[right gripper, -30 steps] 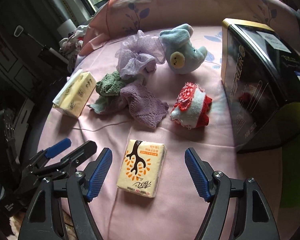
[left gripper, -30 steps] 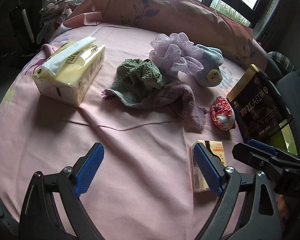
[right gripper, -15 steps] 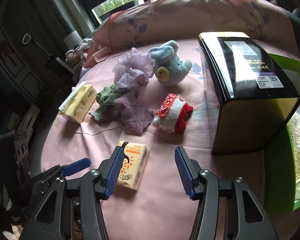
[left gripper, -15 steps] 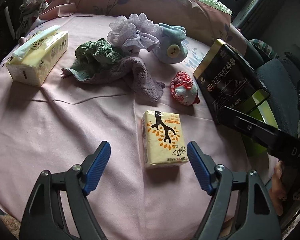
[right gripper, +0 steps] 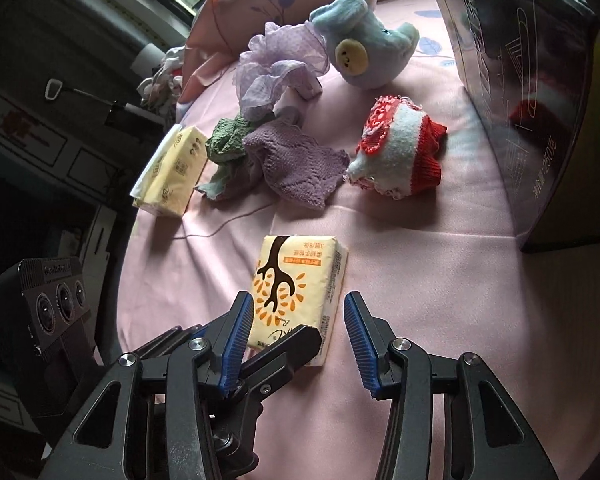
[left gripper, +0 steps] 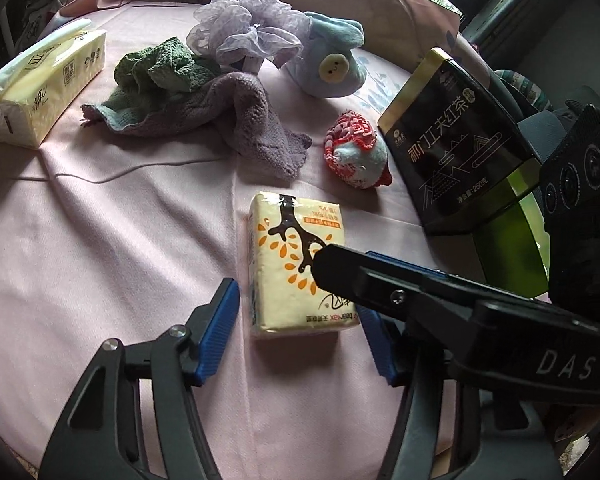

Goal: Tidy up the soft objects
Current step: 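Carry the tissue packet with the right gripper and lower it onto the towel in the box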

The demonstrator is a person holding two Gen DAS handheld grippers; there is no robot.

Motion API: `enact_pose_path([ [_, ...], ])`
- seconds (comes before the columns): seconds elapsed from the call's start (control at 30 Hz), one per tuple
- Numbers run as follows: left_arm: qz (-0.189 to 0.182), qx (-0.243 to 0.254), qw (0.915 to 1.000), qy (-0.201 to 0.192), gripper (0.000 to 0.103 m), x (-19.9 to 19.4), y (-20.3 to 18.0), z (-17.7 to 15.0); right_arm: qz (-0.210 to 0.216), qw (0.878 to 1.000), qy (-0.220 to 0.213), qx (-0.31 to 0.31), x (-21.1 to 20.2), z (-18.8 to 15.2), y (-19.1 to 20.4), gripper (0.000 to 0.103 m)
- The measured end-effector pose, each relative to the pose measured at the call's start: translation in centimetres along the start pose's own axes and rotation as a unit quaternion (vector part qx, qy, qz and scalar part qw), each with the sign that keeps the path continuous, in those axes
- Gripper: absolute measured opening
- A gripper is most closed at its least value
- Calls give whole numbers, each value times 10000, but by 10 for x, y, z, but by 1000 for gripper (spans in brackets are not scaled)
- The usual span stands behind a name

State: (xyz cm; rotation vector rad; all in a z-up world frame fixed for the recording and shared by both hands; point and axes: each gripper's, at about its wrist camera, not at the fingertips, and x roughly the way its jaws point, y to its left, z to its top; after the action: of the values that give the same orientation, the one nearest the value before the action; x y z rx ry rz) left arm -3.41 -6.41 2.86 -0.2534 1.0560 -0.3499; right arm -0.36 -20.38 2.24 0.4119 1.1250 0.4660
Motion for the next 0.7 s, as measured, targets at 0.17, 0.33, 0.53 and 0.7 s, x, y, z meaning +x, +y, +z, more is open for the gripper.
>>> enact_pose_path([
  [0.17, -118, 59, 9999, -43, 50, 1, -9, -1, 155, 9997, 81, 174, 3, 0, -7, 50],
  [0.33, -69, 284, 9991, -307, 50, -13, -29, 1, 33, 9998, -170, -24, -19, -1, 1, 50],
  [0.53, -43, 794, 9914, -1036, 49, -54, -73, 12, 167, 9947, -966, -297, -80, 2, 15, 50],
  [0.7, -11, 1336, 9789, -1546, 49, -84, -116, 20, 270, 9852, -1629, -470, -134, 2, 17, 50],
])
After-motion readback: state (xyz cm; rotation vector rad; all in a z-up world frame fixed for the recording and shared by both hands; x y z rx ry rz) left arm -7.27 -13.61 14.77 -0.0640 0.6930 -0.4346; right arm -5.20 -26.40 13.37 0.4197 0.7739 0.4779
